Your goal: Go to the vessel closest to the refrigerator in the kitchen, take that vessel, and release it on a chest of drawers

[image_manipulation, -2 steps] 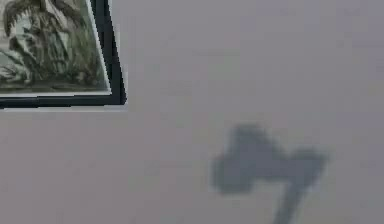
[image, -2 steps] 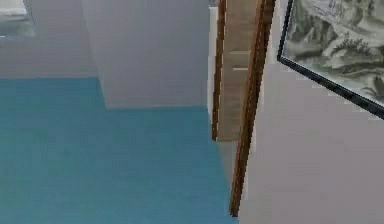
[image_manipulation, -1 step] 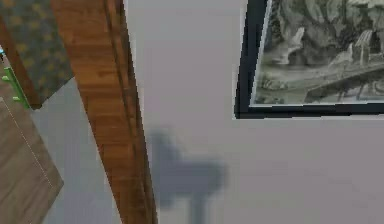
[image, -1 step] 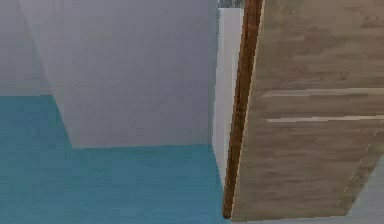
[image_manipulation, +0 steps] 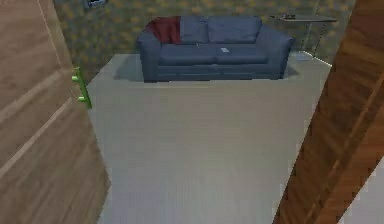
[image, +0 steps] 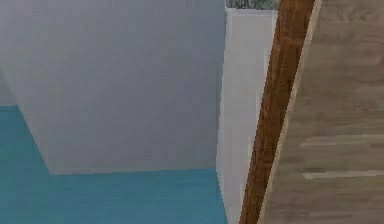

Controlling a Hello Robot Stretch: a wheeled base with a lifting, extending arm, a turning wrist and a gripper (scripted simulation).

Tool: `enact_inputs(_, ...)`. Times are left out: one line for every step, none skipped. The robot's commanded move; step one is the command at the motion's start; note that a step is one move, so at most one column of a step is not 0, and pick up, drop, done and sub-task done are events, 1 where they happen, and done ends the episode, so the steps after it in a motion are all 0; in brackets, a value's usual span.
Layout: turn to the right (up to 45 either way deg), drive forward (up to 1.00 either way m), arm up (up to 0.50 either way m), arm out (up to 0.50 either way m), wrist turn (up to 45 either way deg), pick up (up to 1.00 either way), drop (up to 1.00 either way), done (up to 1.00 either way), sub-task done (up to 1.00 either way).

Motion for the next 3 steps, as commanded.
enact_inputs(45.0,0.00,0.00,0.00,0.0,0.00,0.00,0.00,0.00)
enact_inputs(36.0,0.00,0.00,0.00,0.0,0.00,0.00,0.00,0.00)
enact_inputs(0.0,1.00,0.00,0.00,0.0,0.00,0.00,0.00,0.00)
